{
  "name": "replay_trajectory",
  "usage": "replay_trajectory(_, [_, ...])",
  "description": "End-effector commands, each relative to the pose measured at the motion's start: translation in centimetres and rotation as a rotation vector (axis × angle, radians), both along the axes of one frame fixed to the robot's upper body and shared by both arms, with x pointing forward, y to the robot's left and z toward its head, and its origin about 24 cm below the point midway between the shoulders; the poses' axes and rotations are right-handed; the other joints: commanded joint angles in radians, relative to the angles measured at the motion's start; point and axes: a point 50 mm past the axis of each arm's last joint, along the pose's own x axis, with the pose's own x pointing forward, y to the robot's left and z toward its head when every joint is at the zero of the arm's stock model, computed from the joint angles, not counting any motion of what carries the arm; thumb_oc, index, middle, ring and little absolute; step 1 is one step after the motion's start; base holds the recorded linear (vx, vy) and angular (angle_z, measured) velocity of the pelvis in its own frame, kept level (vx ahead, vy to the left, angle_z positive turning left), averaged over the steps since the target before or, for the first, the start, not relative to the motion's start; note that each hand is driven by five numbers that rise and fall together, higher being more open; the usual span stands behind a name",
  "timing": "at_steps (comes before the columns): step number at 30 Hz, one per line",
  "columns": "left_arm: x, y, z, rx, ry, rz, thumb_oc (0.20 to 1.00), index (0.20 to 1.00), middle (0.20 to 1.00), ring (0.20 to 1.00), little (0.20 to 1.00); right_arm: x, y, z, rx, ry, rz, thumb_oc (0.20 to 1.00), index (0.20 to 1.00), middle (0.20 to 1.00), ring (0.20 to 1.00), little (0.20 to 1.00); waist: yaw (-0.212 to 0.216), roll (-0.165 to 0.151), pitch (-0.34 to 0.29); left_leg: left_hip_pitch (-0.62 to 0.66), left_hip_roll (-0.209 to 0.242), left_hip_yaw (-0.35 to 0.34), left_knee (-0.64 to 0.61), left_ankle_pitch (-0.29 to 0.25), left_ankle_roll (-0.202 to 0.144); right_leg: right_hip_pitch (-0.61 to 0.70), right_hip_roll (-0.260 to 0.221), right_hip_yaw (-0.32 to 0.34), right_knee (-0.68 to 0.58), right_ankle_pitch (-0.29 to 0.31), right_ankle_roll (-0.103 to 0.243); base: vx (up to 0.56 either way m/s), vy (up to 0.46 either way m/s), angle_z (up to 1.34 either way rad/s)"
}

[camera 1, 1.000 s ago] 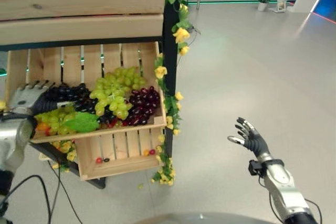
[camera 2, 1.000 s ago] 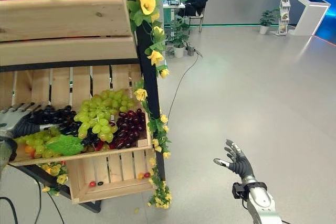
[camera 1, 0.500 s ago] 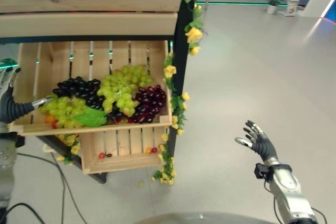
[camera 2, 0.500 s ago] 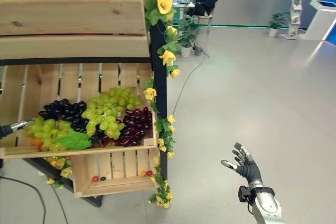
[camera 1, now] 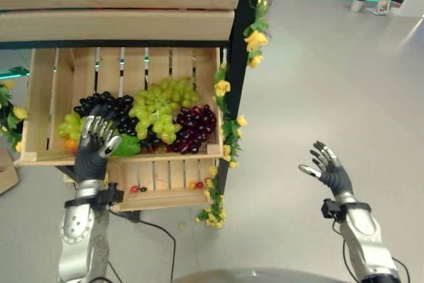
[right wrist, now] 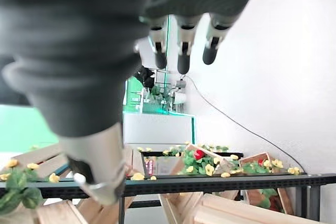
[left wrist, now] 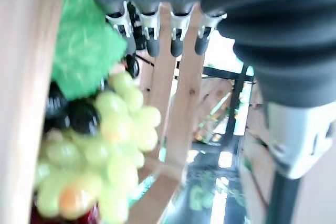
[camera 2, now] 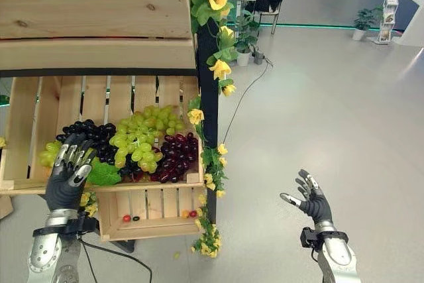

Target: Pick up the fruits from the basket on one side to the basket on the other side

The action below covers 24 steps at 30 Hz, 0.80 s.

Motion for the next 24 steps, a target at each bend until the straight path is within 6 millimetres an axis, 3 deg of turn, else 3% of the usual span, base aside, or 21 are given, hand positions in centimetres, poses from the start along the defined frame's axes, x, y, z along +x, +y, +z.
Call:
replay_trajectory(1, [-0.8,0.1,-0.4,0.031,0.029,-0.048,1.000,1.000,1.000,1.000,1.000,1.1,-0.2,3.1,-0.009,-0.202,-0.035,1.000,1.000,1.000,1.000,1.000,0.009,-0.039,0.000,-0.023,-0.030,-0.029,0.022,-0.029,0.055,-0.053,-0.055,-0.017,0.048,0.077,0.022,0.00,-0.016,0.06])
replay_trajectory(8, [-2.5,-1.3,-2.3,-0.012,0.113,-0.149,1.000,1.000,1.000,1.000,1.000,0.1,-0.4,3.2,-0.009,-0.228,-0.072,1.000,1.000,1.000,1.000,1.000,0.016,-0.035,0.007,-0.033,-0.029,-0.037,0.025,-0.025,0.056,-0.057,-0.057,-0.026,0.055,0.072,0.023,-0.01,-0.019,0.04])
replay_trajectory(19, [-3.1,-0.5,-2.3,0.039,0.113,-0.107,1.000,1.000,1.000,1.000,1.000,0.2,-0.4,4.5,-0.068,-0.264,-0.050,1.000,1.000,1.000,1.000,1.000,0.041,-0.009,0.030,-0.056,-0.023,-0.074,0.074,-0.033,0.045,-0.057,-0.060,-0.017,0.093,0.022,0.007,-0.02,-0.056,0.03])
replay_trajectory(20, [-3.0,-0.5,-2.1,0.048,0.103,-0.104,1.000,1.000,1.000,1.000,1.000,0.3,-0.5,4.7,-0.077,-0.274,-0.055,1.000,1.000,1.000,1.000,1.000,0.051,-0.004,0.040,-0.069,-0.018,-0.087,0.067,-0.015,0.038,-0.061,-0.058,-0.027,0.107,0.015,0.003,-0.26,-0.086,0.18])
replay_trajectory(21, [-2.1,-0.7,-1.4,0.080,0.062,-0.103,1.000,1.000,1.000,1.000,1.000,0.5,-0.7,5.3,-0.101,-0.296,-0.071,1.000,1.000,1.000,1.000,1.000,0.069,0.013,0.061,-0.115,0.003,-0.143,0.013,0.071,0.006,-0.084,-0.062,-0.071,0.157,-0.007,0.003,-0.34,-0.078,0.35])
replay_trajectory(22, [-1.5,-0.8,-0.9,0.089,0.037,-0.099,1.000,1.000,1.000,1.000,1.000,0.7,-1.0,5.6,-0.113,-0.306,-0.084,1.000,1.000,1.000,1.000,1.000,0.079,0.012,0.071,-0.154,0.013,-0.203,0.006,0.099,-0.012,-0.094,-0.068,-0.092,0.176,-0.023,0.002,-0.39,-0.079,0.97])
replay_trajectory(23, [-1.0,-0.9,-0.6,0.089,0.014,-0.102,1.000,1.000,1.000,1.000,1.000,0.8,-1.3,6.0,-0.116,-0.322,-0.094,1.000,1.000,1.000,1.000,1.000,0.077,0.006,0.074,-0.178,0.011,-0.262,0.021,0.088,-0.022,-0.107,-0.082,-0.117,0.188,-0.027,-0.002,-0.27,-0.085,1.15])
replay_trajectory(24, [-0.6,-1.0,-0.4,0.092,0.004,-0.108,1.000,1.000,1.000,1.000,1.000,0.7,-1.6,6.2,-0.119,-0.326,-0.101,1.000,1.000,1.000,1.000,1.000,0.076,-0.002,0.070,-0.170,0.019,-0.274,0.034,0.051,-0.028,-0.108,-0.082,-0.122,0.194,-0.040,0.011,-0.26,-0.064,1.24])
